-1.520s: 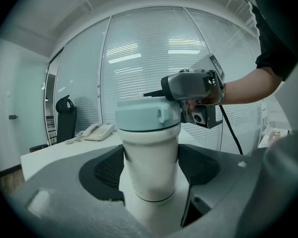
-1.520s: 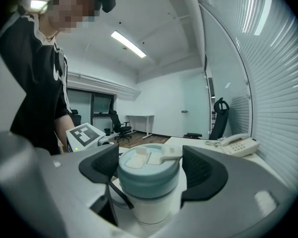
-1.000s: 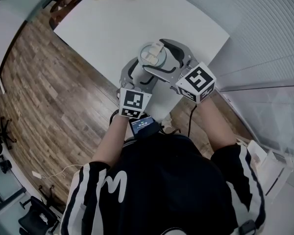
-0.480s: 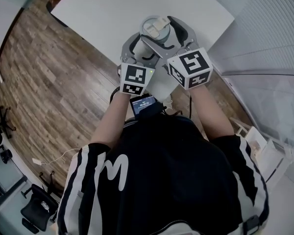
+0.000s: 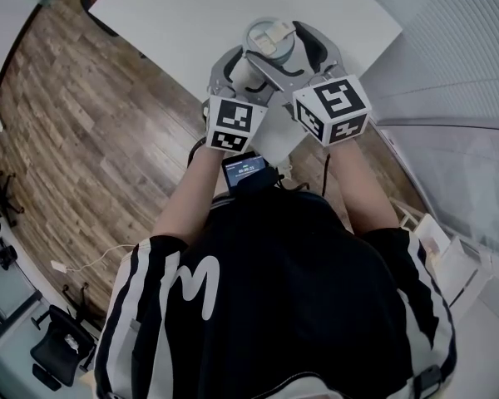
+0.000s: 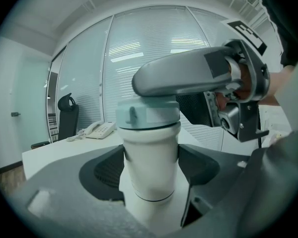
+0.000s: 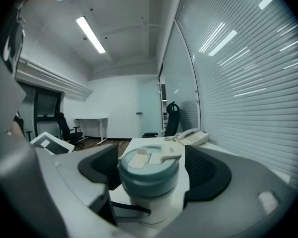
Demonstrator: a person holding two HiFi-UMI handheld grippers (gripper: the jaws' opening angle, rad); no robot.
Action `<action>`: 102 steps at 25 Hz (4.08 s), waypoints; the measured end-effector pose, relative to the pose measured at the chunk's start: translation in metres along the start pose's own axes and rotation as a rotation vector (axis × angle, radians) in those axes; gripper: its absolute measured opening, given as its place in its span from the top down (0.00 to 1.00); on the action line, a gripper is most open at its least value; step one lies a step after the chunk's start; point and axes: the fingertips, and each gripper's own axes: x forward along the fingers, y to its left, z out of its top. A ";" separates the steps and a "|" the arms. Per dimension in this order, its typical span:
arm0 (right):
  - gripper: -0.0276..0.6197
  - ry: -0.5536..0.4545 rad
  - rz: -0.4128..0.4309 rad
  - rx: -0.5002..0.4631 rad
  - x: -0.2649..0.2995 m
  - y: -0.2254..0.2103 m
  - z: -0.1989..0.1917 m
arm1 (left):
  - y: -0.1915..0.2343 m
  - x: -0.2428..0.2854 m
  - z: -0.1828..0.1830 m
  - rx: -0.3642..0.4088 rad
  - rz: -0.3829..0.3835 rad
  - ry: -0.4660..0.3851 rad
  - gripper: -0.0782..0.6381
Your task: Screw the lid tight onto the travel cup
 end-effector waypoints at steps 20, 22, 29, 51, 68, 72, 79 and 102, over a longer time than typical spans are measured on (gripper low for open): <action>0.31 0.137 0.495 -0.202 0.008 0.011 -0.012 | -0.001 0.001 0.000 0.004 -0.015 0.018 0.41; 0.31 0.124 0.446 -0.189 0.008 0.009 -0.012 | -0.002 0.001 0.000 0.004 -0.016 0.015 0.41; 0.31 0.079 0.236 -0.143 0.004 0.007 -0.010 | -0.005 -0.002 0.001 0.007 -0.012 0.011 0.41; 0.31 0.039 -0.147 -0.026 0.005 -0.001 -0.009 | -0.005 -0.002 0.003 0.005 -0.005 -0.001 0.41; 0.31 -0.046 -0.125 0.083 -0.017 0.006 -0.003 | -0.001 -0.024 0.011 0.063 -0.046 -0.030 0.40; 0.31 -0.072 -0.142 0.094 -0.030 0.012 0.001 | 0.000 -0.041 0.019 0.064 -0.054 -0.051 0.40; 0.31 -0.117 -0.168 0.111 -0.056 0.021 0.013 | 0.011 -0.070 0.036 0.058 -0.057 -0.099 0.40; 0.74 -0.158 -0.200 0.066 -0.091 0.064 0.015 | 0.024 -0.125 0.055 -0.002 -0.108 -0.185 0.63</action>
